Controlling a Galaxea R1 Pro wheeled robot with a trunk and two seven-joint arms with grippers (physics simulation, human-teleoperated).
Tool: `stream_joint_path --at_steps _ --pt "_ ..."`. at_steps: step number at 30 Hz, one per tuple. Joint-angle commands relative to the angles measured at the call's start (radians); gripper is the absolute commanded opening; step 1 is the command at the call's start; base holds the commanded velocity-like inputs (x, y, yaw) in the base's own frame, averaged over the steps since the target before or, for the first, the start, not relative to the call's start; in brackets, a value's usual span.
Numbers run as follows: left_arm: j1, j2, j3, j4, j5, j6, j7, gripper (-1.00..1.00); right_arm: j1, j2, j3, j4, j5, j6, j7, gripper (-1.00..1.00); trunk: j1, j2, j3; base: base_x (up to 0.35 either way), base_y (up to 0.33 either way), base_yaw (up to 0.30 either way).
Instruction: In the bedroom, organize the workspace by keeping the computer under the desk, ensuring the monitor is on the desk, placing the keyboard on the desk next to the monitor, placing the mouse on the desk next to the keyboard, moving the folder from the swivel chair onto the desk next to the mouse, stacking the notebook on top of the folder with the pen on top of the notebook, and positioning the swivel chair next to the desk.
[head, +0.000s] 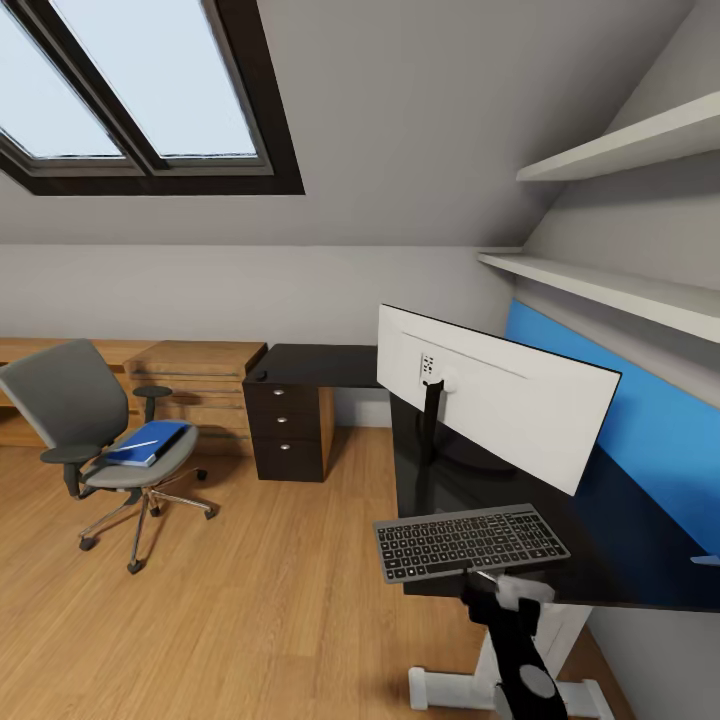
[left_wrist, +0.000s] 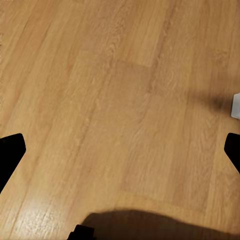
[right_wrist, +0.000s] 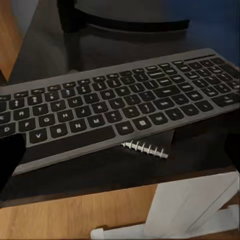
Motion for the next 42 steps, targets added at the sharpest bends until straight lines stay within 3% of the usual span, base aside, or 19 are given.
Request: stream_joint_path --at_steps 1,3,5,10,17,27,32,33,35,36,39,42 --pt "0.0 0.001 -0.005 -0.001 0.011 -0.004 0.007 1.0 0.0 0.0 -0.004 -0.032 0.0 0.03 -0.002 1.0 0.0 -0.001 -0.001 0.0 0.0 0.0" --pt "0.0 0.001 -0.005 0.0 0.011 -0.004 0.007 1.0 -0.001 0.0 -0.02 -0.134 -0.003 0.136 -0.001 1.0 0.0 -0.001 -0.001 0.0 0.0 0.0" --pt "0.0 0.001 -0.005 0.001 0.011 -0.003 0.007 1.0 -0.004 0.004 -0.034 -0.26 -0.049 0.286 -0.003 1.0 0.0 -0.001 -0.001 0.0 0.0 0.0" --pt "0.0 0.001 -0.005 0.001 0.011 -0.004 0.007 1.0 -0.006 0.004 -0.037 -0.316 -0.149 0.399 -0.014 1.0 0.0 -0.001 -0.001 0.0 0.0 0.0" --pt "0.0 0.001 -0.005 0.001 0.011 -0.005 0.007 1.0 -0.006 0.004 -0.038 -0.331 -0.188 0.424 -0.067 1.0 0.0 -0.001 -0.001 0.0 0.0 0.0" --pt "0.0 0.001 -0.004 0.001 0.011 -0.005 0.007 1.0 -0.006 -0.002 -0.038 -0.317 -0.181 0.415 -0.067 1.0 0.0 -0.001 -0.001 0.052 0.0 0.0" --pt "0.0 0.001 -0.004 0.002 0.011 -0.005 0.006 1.0 -0.077 -0.006 -0.039 -0.228 -0.179 0.414 -0.066 1.0 0.0 -0.001 -0.001 0.152 0.0 0.0" --pt "0.0 0.001 -0.004 0.002 0.011 -0.005 0.005 1.0 -0.139 -0.009 -0.039 -0.152 -0.178 0.414 -0.066 1.0 0.0 -0.001 -0.001 0.045 0.0 0.0" --pt "0.0 0.001 -0.004 0.002 0.011 -0.005 0.005 1.0 -0.186 -0.017 -0.039 -0.092 -0.178 0.413 -0.066 1.0 0.0 -0.001 -0.001 0.032 0.0 0.0" --pt "0.0 0.001 -0.004 0.002 0.011 -0.005 0.005 1.0 -0.259 -0.039 -0.039 0.004 -0.18 0.408 -0.065 1.0 0.0 -0.001 -0.001 0.083 0.0 0.0" --pt "0.0 0.001 -0.004 0.002 0.011 -0.005 0.005 1.0 -0.343 -0.065 -0.039 0.128 -0.184 0.385 -0.061 1.0 0.0 -0.001 -0.001 0.171 0.0 0.0" --pt "0.0 0.001 -0.004 0.003 0.011 -0.005 0.005 1.0 -0.406 -0.081 -0.039 0.245 -0.182 0.316 -0.059 1.0 0.0 -0.001 -0.001 0.248 0.0 0.0"
